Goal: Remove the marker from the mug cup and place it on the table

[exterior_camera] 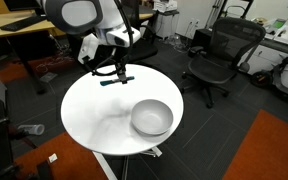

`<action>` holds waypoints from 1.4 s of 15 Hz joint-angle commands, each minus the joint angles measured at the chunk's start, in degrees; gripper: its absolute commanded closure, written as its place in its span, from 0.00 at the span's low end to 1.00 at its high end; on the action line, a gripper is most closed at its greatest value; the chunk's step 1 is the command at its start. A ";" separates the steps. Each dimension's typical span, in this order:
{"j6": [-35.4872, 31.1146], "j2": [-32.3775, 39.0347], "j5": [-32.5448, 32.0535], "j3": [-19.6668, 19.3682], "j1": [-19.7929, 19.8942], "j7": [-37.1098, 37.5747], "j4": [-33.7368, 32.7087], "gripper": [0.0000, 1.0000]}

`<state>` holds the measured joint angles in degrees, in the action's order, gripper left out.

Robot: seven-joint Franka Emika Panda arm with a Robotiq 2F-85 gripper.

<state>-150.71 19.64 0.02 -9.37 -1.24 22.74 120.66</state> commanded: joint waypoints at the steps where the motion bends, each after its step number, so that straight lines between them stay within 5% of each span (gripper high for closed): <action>1: -3.15 1.21 -1.59 -0.50 -0.78 1.34 1.54 0.95; 21: -6.20 12.56 0.01 -1.06 -2.32 0.64 -1.38 0.95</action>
<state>-156.08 31.33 -0.09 -9.56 -2.44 22.74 120.05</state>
